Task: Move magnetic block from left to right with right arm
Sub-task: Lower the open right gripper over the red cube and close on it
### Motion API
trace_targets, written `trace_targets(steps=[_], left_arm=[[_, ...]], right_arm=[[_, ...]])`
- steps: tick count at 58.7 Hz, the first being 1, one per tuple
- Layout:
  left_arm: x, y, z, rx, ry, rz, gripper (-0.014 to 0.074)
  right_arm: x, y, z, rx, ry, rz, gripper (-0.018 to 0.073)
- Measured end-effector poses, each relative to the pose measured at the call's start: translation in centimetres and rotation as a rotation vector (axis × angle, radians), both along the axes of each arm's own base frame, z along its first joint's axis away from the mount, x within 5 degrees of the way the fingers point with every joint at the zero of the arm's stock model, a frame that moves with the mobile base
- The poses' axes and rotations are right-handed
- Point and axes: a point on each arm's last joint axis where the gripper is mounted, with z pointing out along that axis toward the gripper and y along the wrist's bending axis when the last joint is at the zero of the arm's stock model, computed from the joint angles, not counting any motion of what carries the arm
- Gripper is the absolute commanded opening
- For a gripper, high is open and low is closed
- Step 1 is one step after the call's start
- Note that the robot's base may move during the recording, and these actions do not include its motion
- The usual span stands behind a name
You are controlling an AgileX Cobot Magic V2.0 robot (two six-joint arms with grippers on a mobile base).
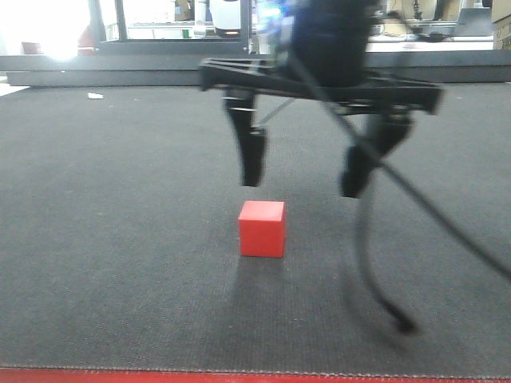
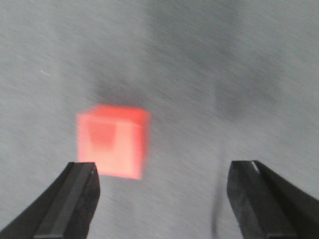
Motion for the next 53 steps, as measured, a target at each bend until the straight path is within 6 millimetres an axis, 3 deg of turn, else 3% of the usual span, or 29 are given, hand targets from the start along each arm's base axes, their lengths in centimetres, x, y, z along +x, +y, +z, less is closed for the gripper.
trace_targets(steps=[11,17,53], left_arm=[[0.0,0.0,0.0,0.000,0.000,0.000,-0.0116],[0.0,0.0,0.0,0.000,0.000,0.000,-0.0116],[0.0,0.0,0.0,0.000,0.000,0.000,-0.0116]], right_arm=[[1.2,3.0,-0.8,-0.013,0.024,0.033,0.0620],[1.5,3.7,-2.0,-0.035,0.063,0.017,0.0620],[1.7,3.9,-4.6,-0.091,0.162,-0.048,0.0620]])
